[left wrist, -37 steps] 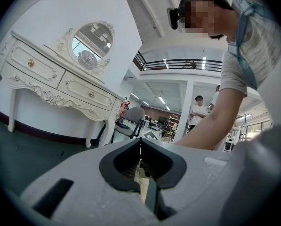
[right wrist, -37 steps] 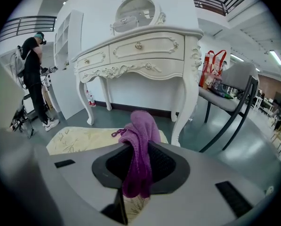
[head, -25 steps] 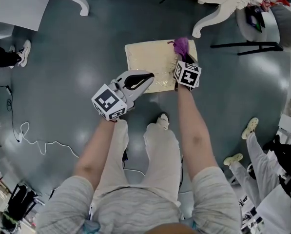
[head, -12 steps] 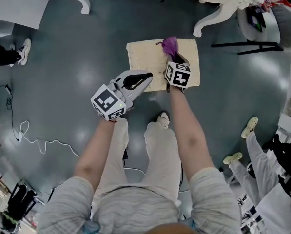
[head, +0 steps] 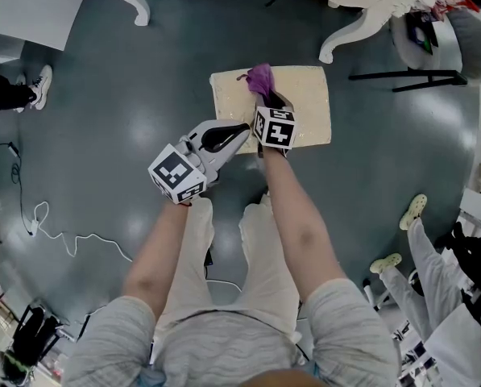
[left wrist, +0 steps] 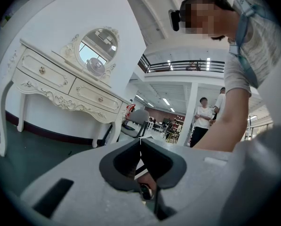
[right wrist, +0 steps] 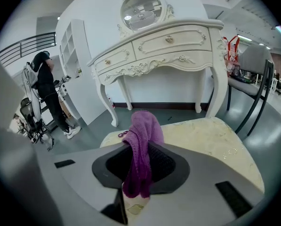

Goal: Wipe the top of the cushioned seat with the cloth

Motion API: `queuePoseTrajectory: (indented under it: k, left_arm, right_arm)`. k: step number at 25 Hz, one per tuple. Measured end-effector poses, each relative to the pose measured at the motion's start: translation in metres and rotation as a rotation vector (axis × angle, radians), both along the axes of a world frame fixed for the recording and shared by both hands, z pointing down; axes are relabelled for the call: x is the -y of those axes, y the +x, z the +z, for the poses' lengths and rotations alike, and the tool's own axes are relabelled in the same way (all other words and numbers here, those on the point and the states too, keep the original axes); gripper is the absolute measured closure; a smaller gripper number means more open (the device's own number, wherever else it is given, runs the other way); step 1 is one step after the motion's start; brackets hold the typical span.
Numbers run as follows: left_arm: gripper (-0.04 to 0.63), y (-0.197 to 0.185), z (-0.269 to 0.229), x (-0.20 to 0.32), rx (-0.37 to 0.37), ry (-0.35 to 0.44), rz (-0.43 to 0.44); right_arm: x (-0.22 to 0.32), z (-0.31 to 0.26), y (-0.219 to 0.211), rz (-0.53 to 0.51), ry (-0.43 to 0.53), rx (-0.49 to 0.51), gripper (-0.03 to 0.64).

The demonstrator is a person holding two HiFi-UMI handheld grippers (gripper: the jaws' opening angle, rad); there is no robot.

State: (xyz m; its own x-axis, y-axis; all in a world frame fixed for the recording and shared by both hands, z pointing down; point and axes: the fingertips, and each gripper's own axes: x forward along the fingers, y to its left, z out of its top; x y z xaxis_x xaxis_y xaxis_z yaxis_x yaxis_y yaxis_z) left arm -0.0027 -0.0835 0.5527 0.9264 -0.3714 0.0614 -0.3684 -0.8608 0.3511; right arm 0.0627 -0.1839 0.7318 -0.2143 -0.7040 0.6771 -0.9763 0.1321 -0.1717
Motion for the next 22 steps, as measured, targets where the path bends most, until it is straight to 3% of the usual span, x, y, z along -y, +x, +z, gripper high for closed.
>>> queuePoseTrajectory:
  k: [22]
  left_arm:
    - [0.581, -0.025, 0.009, -0.001, 0.041, -0.006, -0.033]
  right_arm:
    - [-0.020, -0.005, -0.080, -0.100, -0.012, 0.101, 0.538]
